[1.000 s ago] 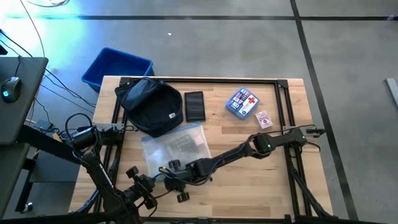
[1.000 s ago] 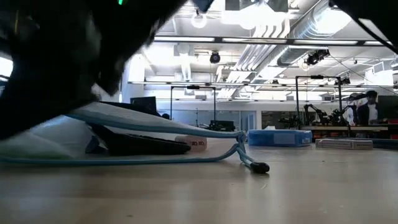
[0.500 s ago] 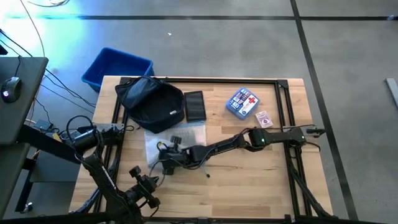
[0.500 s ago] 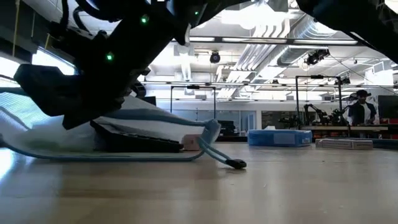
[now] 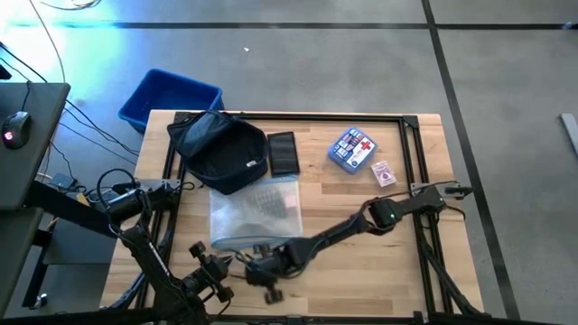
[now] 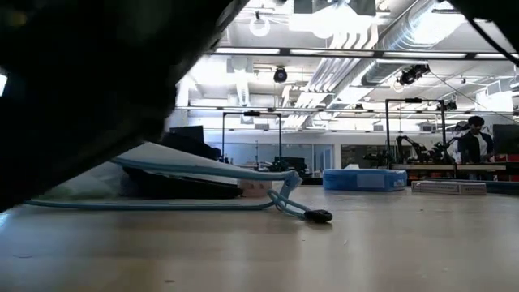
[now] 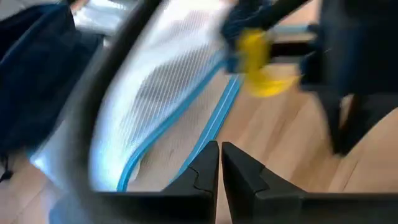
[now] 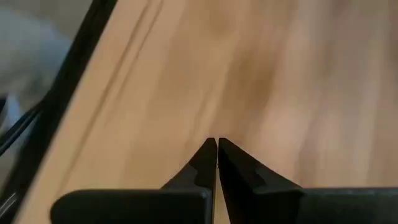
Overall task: Unpack backpack
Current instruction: Put the red game card into the transparent zip bag
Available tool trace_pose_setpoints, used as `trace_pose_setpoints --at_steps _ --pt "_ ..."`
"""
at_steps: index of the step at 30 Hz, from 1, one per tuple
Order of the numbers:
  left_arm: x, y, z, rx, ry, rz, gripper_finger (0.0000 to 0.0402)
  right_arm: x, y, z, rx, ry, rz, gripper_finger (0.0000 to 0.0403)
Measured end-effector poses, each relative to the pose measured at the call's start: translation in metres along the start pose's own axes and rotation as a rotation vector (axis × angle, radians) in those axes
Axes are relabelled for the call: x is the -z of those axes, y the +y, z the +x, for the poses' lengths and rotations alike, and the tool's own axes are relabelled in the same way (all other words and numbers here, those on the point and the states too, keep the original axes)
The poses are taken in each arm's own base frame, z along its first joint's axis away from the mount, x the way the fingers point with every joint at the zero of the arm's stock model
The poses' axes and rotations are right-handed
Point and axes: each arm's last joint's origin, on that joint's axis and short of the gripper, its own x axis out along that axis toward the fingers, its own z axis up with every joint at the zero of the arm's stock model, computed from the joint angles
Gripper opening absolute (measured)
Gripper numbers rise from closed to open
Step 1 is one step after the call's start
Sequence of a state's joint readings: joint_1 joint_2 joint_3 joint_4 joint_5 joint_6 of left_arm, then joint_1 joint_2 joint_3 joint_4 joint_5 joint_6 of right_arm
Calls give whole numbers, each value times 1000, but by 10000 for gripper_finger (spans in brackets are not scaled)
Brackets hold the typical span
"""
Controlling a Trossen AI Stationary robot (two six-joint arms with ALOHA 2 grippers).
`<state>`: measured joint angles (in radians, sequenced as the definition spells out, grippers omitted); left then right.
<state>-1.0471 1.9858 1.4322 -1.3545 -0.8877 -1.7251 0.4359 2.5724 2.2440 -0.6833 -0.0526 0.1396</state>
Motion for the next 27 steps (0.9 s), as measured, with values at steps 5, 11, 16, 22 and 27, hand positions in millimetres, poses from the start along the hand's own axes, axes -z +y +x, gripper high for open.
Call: trace_pose_setpoints --at_steps 5,11,16,22,27 --pt "0 -2 2 7 -54 -1 0 22 25 -40 140 276 -94 0" --pt "8 -8 9 -10 -56 15 0 58 -3 -64 419 715 -55 0" --pt "10 -9 10 -18 -12 12 0 72 -33 -85 398 761 17 0" --pt "11 -11 10 -2 -15 -9 0 120 -78 -141 506 682 228 0" --pt "10 -11 10 2 -27 -15 0 193 -111 -200 654 626 596 0"
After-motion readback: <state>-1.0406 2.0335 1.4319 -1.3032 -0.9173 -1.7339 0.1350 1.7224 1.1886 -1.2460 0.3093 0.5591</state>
